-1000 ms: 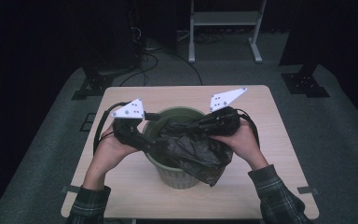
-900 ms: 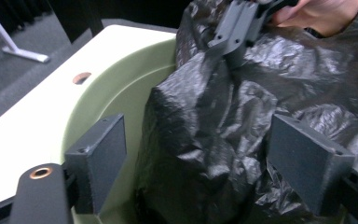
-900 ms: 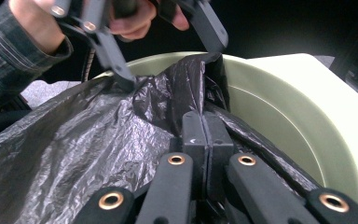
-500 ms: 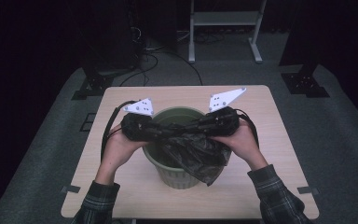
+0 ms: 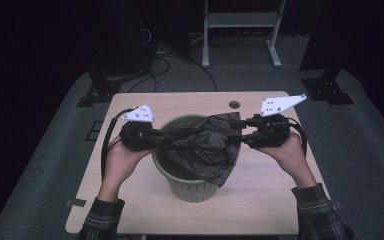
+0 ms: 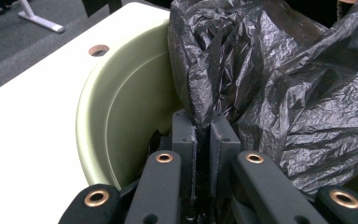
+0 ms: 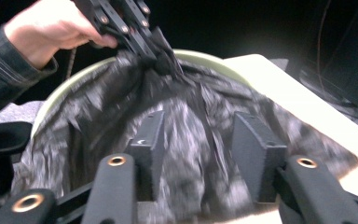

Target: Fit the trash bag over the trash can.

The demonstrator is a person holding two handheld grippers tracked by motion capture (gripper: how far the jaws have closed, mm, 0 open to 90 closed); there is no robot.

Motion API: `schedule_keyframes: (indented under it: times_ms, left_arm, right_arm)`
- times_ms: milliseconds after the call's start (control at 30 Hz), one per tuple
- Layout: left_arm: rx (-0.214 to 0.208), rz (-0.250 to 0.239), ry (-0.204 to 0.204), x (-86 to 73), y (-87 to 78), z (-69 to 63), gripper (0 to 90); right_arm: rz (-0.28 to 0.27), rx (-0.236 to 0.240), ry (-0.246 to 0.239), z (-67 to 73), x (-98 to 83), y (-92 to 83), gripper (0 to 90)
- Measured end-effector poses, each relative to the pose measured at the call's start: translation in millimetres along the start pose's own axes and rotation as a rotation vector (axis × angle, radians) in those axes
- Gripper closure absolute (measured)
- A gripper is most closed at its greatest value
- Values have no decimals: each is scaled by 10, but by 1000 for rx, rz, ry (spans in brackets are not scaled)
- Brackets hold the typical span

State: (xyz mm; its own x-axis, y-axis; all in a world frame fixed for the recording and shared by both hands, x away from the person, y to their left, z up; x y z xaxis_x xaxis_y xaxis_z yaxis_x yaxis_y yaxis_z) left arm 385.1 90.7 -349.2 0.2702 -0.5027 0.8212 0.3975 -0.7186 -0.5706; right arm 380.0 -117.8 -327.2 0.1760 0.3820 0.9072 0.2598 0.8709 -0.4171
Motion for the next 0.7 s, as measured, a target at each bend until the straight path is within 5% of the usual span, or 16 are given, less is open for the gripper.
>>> schedule_keyframes:
  times_ms: [167,267,333,700]
  left_arm:
    - [-3,-7,-7,-17,-16,-26,831]
    - [-1,-4,-7,-23,-16,-38,831]
    - [-1,6,10,-25,-12,-72,830]
    - [17,42,71,-13,118,-158,828]
  right_arm:
    - [28,-2,20,-19,-148,17,547]
    - [46,24,18,-11,-220,60,821]
    - [40,32,20,-11,-219,77,900]
    - [-21,76,6,25,129,301,900]
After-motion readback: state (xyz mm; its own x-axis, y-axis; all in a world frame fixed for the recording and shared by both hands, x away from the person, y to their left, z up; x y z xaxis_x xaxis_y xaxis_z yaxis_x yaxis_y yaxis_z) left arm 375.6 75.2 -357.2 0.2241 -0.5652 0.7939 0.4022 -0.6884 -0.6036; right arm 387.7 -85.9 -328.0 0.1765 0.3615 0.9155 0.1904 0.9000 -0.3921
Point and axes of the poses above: each handheld gripper's, and its own axes: y roughly forward along the jaws, x roughly out of its top, z roughly to its left, the point moved 10 cm from there along y, roughly forward along the jaws, and after that the axes turned 3 degrees about x, right-handed, at the moved point
